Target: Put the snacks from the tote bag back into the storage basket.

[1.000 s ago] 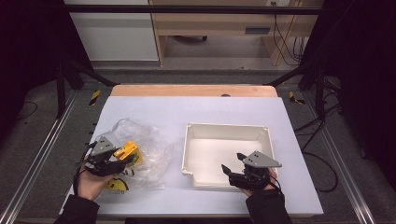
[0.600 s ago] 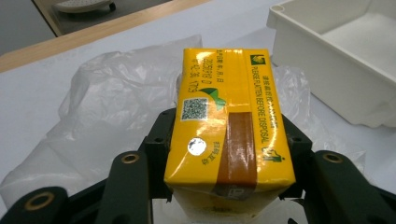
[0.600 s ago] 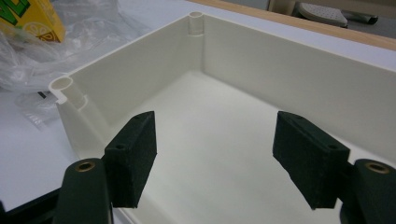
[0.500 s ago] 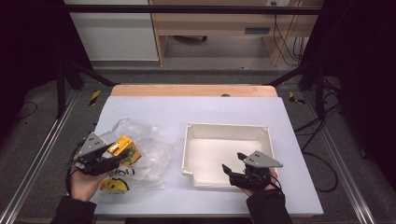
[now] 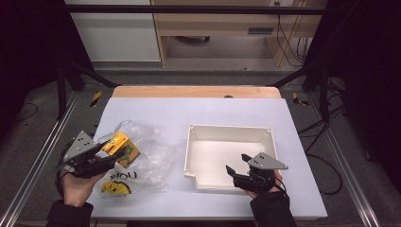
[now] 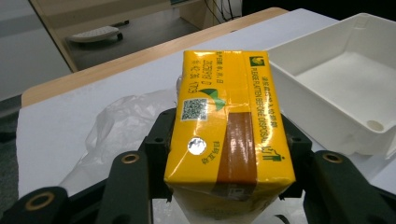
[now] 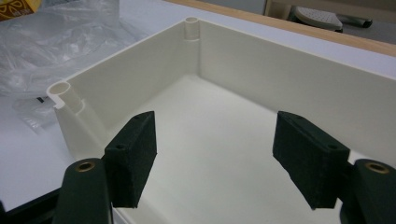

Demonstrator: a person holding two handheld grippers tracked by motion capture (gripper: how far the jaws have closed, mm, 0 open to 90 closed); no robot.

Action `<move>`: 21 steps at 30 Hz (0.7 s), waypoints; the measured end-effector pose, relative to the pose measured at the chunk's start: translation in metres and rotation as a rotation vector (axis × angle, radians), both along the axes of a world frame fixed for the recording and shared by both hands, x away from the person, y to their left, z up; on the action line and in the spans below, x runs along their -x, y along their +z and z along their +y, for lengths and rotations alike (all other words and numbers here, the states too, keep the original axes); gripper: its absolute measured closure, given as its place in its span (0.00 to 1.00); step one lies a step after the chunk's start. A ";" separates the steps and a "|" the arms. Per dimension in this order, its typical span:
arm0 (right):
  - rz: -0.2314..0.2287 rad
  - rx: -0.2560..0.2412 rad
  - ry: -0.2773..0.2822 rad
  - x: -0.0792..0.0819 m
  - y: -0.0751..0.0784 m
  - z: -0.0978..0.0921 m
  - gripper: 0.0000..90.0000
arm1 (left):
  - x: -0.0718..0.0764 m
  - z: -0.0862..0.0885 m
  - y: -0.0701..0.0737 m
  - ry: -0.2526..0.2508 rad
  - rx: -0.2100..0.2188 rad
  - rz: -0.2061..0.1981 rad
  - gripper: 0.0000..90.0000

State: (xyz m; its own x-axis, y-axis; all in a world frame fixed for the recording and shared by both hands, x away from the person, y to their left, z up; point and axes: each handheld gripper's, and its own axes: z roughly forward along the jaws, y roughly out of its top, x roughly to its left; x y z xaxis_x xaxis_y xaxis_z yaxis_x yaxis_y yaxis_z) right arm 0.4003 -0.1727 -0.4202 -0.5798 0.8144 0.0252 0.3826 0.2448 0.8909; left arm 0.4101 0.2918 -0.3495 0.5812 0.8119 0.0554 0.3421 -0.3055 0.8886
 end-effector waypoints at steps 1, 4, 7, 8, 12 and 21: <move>-0.004 0.005 0.002 0.000 0.001 0.000 0.34 | 0.001 -0.001 0.002 -0.006 0.002 -0.003 0.56; -0.008 0.003 -0.002 0.001 0.002 -0.001 0.33 | 0.003 -0.004 0.005 -0.018 0.000 -0.013 0.56; -0.012 -0.003 -0.009 0.001 0.003 -0.004 0.32 | 0.005 -0.009 0.012 -0.045 0.006 -0.022 0.56; -0.010 -0.004 -0.011 0.001 0.003 -0.004 0.32 | 0.005 -0.010 0.014 -0.053 0.006 -0.027 0.56; -0.013 -0.001 -0.013 0.002 0.004 -0.005 0.32 | 0.005 -0.015 0.019 -0.069 0.004 -0.032 0.56; -0.017 -0.011 -0.028 0.004 0.006 -0.012 0.30 | 0.003 -0.034 0.029 -0.118 -0.010 -0.040 0.56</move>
